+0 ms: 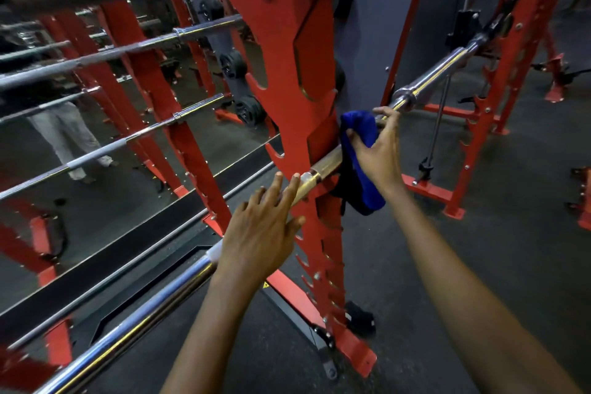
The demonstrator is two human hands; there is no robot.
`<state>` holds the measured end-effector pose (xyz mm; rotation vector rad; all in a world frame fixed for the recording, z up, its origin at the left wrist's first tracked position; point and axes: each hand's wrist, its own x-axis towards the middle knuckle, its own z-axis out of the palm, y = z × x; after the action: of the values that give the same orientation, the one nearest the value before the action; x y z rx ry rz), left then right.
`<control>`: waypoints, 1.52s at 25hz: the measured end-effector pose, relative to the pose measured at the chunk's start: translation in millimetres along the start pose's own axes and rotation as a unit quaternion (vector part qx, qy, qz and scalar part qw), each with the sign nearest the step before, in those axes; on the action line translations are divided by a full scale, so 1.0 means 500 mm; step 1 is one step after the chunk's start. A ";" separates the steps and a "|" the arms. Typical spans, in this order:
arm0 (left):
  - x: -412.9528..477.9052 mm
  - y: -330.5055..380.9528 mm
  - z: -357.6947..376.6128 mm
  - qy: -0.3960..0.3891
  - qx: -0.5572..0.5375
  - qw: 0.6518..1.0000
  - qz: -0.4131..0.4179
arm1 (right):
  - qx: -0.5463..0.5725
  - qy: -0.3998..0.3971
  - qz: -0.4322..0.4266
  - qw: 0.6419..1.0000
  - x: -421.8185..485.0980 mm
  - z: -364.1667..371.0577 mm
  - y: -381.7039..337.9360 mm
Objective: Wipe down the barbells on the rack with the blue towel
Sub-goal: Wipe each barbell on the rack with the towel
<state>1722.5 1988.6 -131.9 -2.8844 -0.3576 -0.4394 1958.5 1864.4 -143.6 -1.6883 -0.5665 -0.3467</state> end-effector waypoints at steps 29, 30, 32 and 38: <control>0.069 0.072 0.022 0.115 0.038 0.990 -0.079 | 0.329 0.228 0.215 0.891 -0.025 0.104 0.009; 0.069 0.073 0.022 0.116 0.042 0.989 -0.078 | 0.372 0.263 0.268 0.849 -0.014 0.106 0.003; 0.068 0.075 0.019 0.117 0.056 0.988 -0.081 | 0.492 0.252 0.373 0.745 0.021 0.109 0.017; 0.069 0.073 0.020 0.115 0.074 0.987 -0.082 | 0.585 0.028 0.435 0.684 0.045 0.092 0.106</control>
<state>1766.9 1963.4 -136.1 -2.6356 -0.5638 -0.7327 2002.3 1906.7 -185.0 -0.5001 0.1648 0.5921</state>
